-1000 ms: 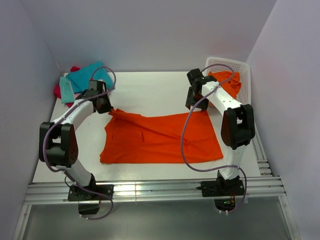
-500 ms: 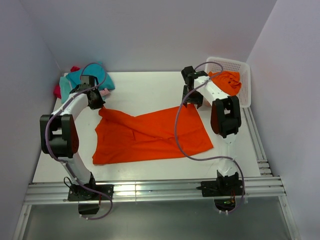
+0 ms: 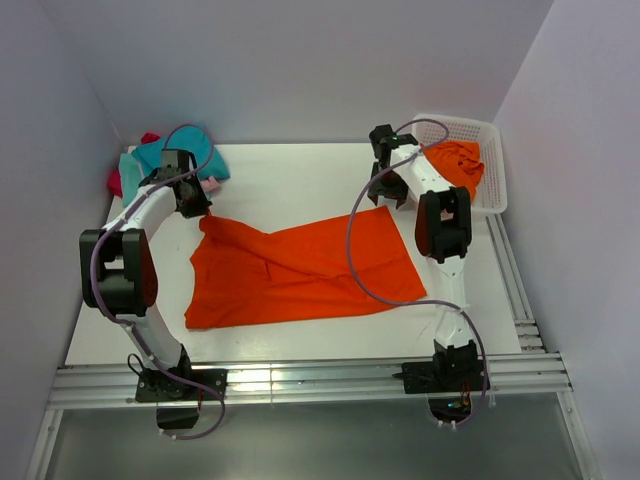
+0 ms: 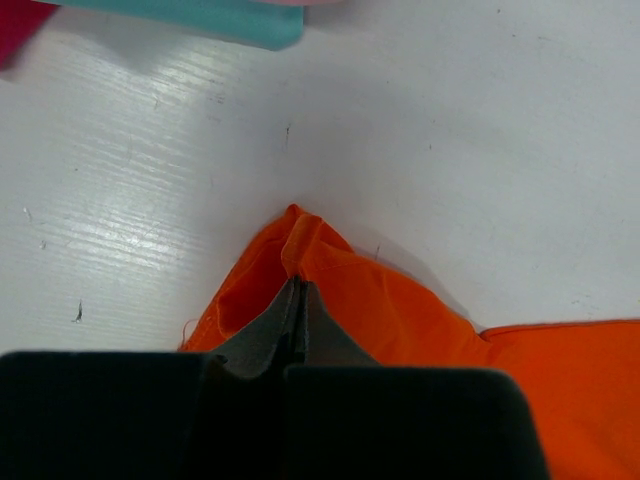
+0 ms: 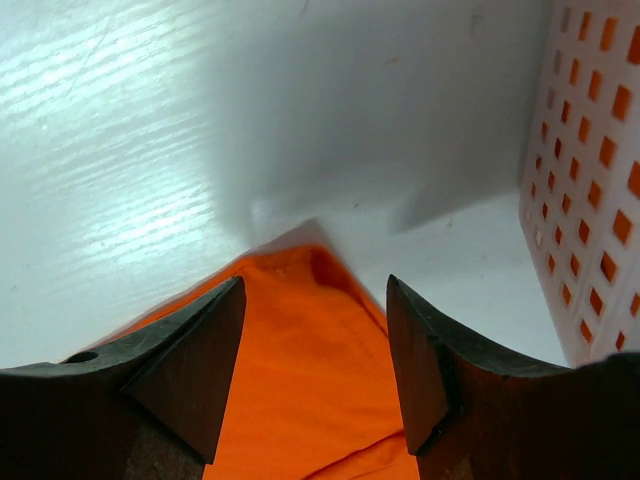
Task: Fold and stack the t-shirts
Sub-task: Fold the tshirt
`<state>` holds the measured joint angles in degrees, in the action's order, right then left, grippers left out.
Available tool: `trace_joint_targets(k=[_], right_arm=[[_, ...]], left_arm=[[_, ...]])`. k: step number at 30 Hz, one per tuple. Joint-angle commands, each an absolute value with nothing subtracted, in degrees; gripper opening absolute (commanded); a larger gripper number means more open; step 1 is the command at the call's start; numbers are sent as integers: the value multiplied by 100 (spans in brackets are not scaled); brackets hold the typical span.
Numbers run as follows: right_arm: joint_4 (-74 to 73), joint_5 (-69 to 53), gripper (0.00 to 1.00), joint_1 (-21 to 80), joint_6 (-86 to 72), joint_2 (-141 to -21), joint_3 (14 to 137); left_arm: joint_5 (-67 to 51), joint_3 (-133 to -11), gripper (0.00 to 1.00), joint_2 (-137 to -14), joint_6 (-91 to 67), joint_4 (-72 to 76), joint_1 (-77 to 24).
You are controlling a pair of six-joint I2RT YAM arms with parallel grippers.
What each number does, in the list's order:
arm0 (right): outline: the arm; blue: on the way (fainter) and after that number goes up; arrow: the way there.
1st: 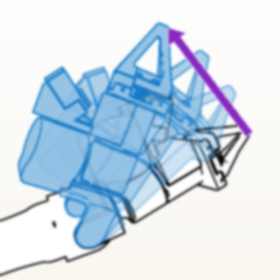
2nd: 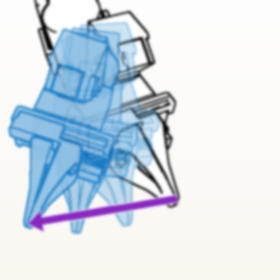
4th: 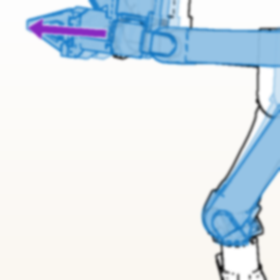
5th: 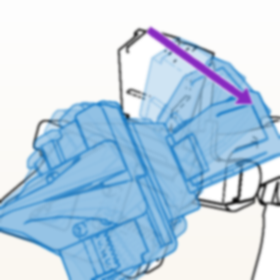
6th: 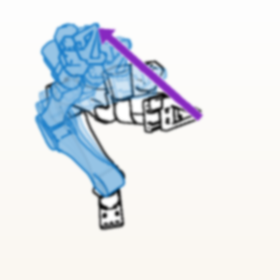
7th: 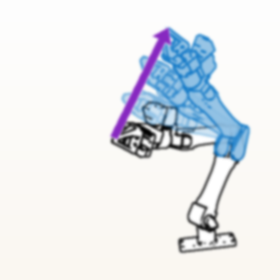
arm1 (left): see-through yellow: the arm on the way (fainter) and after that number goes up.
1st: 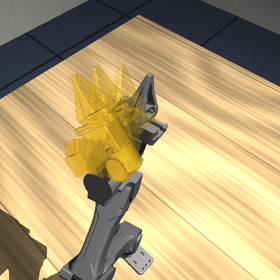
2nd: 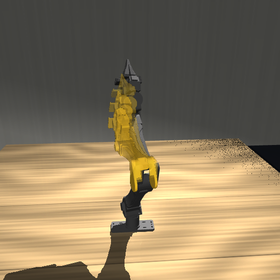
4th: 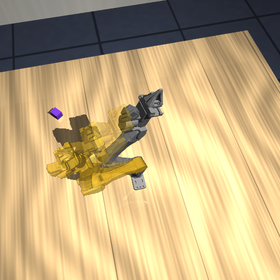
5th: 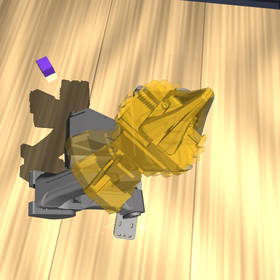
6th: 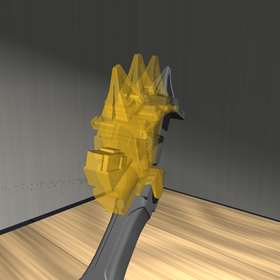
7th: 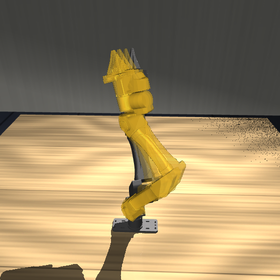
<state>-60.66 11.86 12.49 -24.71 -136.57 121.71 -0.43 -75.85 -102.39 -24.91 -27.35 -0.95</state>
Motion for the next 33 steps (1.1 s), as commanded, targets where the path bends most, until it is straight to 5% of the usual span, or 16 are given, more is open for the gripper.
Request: trace_joint_targets(k=[1, 13, 14, 15, 19, 23, 33], right_arm=[[-6188, 1222, 65, 1125, -2566, -13869, 12419], [-6258, 1160, 56, 1063, -2575, -14063, 12498], [-6249, 1151, 37, 1063, -2601, -14036, 12455], [-6240, 1160, 30, 1055, -2610, -13993, 12411], [-6266, 1116, 29, 1055, -2610, -13983, 12349], [-6275, 1063, 0, 1046, -2672, -14001, 12313], [-6381, 1309, 0, 976, -2865, -13720, 12883]], left_arm=[[-176, -7857, 0, -10160, -2479, -2733, -114], [-255, -8446, 0, -10494, -2514, -2979, -114], [-255, -8464, 0, -10520, -2514, -2988, -114], [-255, -8464, 0, -10521, -2514, -2988, -123], [-220, -8438, 0, -10520, -2505, -2988, -123], [-211, -8464, 0, -10547, -2514, -3015, -123], [-333, -9226, 0, -10871, -2654, -2909, -184]])
